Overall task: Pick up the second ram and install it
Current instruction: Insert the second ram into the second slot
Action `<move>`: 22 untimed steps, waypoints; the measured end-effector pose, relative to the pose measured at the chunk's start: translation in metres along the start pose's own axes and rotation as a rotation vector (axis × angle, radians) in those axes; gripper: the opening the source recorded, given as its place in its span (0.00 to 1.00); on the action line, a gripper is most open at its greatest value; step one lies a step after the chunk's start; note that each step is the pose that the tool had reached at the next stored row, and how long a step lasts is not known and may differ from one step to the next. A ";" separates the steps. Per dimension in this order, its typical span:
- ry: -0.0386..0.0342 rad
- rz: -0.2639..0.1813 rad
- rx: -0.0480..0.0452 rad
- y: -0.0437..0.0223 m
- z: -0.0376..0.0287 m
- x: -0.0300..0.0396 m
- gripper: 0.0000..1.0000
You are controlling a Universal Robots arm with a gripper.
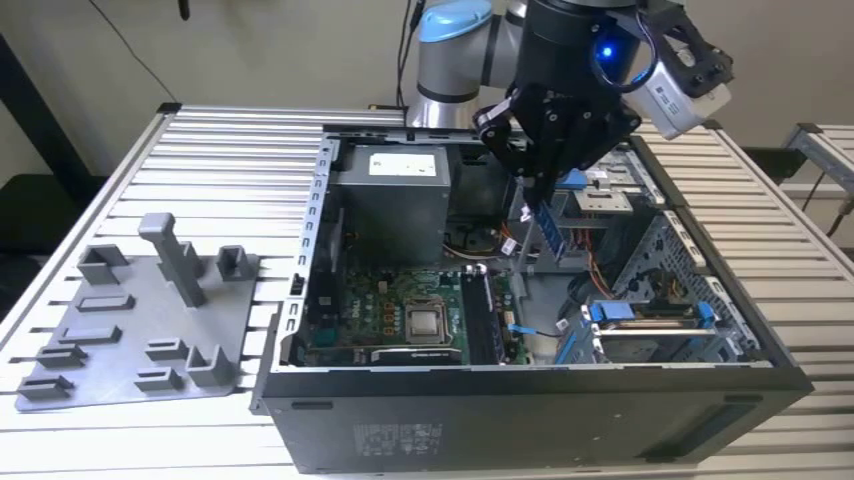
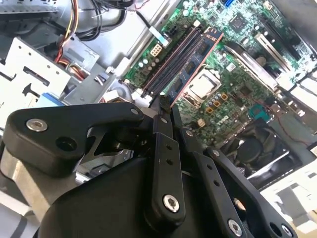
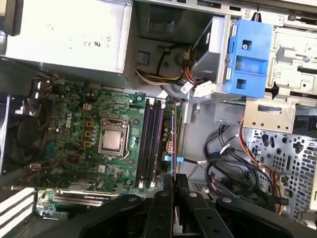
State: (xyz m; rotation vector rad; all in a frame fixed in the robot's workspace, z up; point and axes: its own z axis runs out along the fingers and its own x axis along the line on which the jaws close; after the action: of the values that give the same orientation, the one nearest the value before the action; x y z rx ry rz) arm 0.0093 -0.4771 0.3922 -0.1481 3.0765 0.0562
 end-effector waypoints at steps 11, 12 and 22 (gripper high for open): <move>0.0226 0.076 0.0031 0.0006 0.0032 0.0008 0.14; 0.0282 0.078 0.0030 0.0006 0.0032 0.0006 0.14; 0.0556 0.093 0.0023 0.0020 0.0060 -0.0011 0.14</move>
State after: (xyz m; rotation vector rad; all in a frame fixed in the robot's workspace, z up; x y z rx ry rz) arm 0.0106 -0.4748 0.3863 -0.0072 3.1372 0.0538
